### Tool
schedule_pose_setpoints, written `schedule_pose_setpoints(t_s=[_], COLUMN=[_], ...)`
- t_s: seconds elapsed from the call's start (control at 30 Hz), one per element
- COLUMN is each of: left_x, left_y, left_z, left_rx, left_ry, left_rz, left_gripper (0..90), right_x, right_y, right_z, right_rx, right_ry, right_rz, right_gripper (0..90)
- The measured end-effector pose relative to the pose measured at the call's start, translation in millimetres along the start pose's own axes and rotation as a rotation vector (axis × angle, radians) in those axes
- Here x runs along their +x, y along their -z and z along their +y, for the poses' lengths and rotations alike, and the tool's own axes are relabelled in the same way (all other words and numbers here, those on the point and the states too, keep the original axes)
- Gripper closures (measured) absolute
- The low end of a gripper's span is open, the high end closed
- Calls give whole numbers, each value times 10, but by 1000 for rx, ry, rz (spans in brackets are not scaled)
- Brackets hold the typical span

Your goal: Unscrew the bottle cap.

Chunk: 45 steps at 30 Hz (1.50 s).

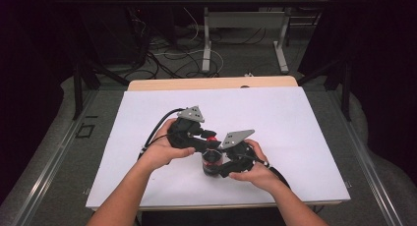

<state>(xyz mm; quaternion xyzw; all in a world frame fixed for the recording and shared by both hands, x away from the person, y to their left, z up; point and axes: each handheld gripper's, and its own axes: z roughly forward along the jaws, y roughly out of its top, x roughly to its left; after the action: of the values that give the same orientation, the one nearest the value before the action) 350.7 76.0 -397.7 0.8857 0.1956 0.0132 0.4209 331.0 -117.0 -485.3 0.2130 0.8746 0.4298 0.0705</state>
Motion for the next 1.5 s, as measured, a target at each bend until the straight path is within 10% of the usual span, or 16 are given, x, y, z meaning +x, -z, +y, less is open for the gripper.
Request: schedule_pose_setpoints(t_s=[0.6,0.87,1.07,1.5], left_x=[-285,-297,-277,-67], left_y=[-179,-239,-226,22], left_z=[131,173,185,84], left_rx=[-64,-44,-54,-99], left_ry=[346,419,420,189], left_rz=[321,395,377,214], left_gripper=[611,610,597,367], right_x=[-40,-41,-49,-64], right_y=[25,-2,12,29], right_z=[-11,-32,-29,-25], right_rx=[-16,-13,-16,-25], right_ry=[-59,-89,-87,-86], right_rz=[-101,-152,-155,-87], right_gripper=[309,309,308,308])
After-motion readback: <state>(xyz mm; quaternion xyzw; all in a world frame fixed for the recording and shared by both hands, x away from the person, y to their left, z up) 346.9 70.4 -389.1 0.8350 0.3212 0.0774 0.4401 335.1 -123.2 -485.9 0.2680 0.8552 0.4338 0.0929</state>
